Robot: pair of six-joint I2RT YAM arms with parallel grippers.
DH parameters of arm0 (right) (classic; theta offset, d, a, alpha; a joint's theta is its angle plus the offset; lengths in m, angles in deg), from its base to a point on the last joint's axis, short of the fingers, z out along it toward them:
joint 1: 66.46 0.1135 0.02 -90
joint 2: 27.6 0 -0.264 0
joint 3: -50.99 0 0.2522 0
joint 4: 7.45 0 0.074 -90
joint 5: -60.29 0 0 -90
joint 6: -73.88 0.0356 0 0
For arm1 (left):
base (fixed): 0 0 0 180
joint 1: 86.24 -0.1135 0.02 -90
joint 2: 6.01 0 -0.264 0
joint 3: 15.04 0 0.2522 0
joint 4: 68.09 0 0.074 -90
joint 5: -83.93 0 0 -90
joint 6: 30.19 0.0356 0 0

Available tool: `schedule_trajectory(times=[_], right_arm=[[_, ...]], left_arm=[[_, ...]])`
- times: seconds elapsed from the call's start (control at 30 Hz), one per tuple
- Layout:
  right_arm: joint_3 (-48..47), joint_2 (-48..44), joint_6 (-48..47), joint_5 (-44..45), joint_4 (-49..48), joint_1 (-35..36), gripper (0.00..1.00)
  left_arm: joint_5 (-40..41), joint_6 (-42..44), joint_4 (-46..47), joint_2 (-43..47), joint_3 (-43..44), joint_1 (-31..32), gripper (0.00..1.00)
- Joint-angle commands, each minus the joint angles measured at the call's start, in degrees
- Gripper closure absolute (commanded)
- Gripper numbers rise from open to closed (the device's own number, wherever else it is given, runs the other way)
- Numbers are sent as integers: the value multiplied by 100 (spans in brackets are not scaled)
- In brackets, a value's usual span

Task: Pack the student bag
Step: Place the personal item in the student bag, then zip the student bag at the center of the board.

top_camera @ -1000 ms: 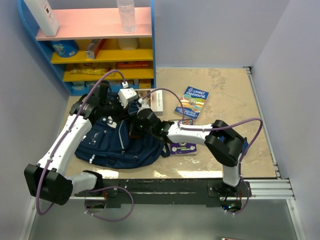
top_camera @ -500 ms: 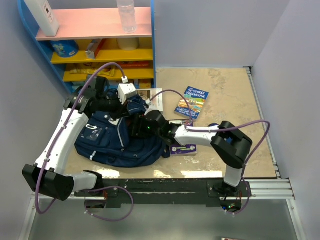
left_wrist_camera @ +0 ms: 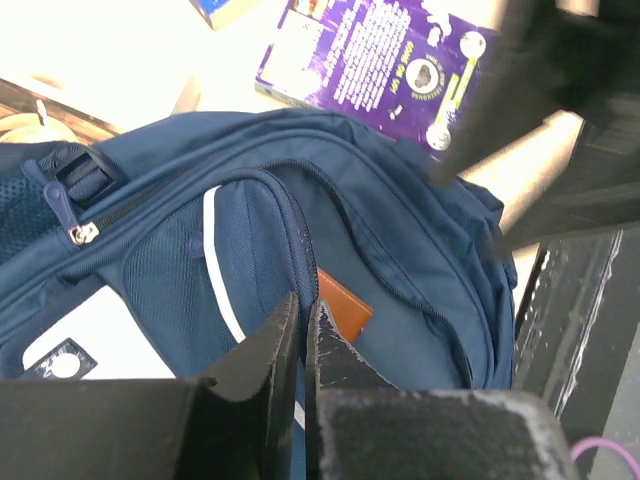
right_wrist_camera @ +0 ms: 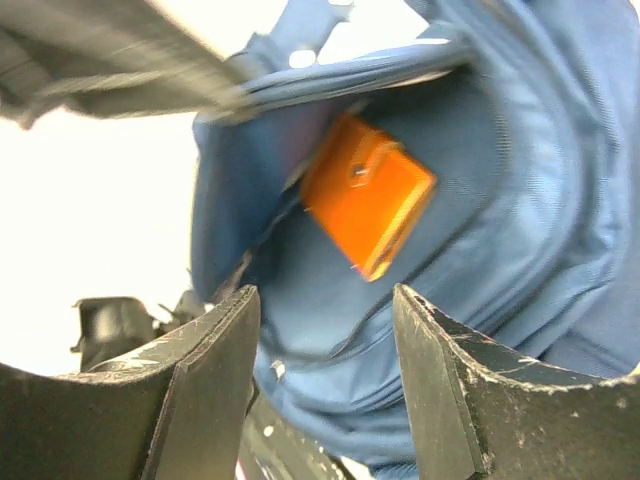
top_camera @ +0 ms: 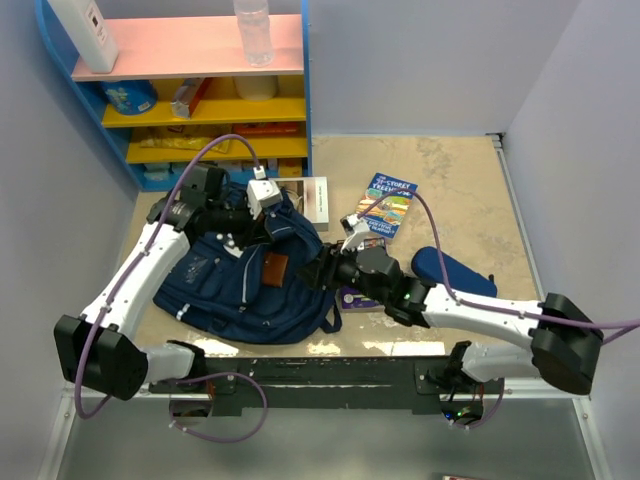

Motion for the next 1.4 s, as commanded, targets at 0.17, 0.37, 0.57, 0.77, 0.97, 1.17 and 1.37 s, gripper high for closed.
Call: schedule_trajectory(times=[0.17, 0.37, 0.57, 0.77, 0.97, 1.17, 1.37], right_arm=[[-222, -139, -1174, 796, 703, 1347, 40], [-750, 327, -1114, 2062, 1362, 2173, 38], [-1241, 897, -525, 2748, 1662, 2394, 30], [-2568, 2108, -7, 2364, 2627, 2438, 28], [-3642, 2990, 389, 2257, 3499, 2596, 28], [-4195, 3561, 1031, 2573, 4316, 2684, 32], [-4784, 4045, 1409, 3030, 4932, 2798, 38]], left_arm=[[-150, -875, 1927, -337, 124, 249, 100], [684, -1306, 2692, -680, 72, 706, 89], [1080, -1316, 2641, -901, 107, 803, 0], [729, -816, 1931, -400, 335, -83, 0], [422, 47, 1420, 13, 72, -1523, 0], [-45, 319, 927, 39, 178, -2185, 0], [-36, 486, 724, 294, -7, -2203, 0]])
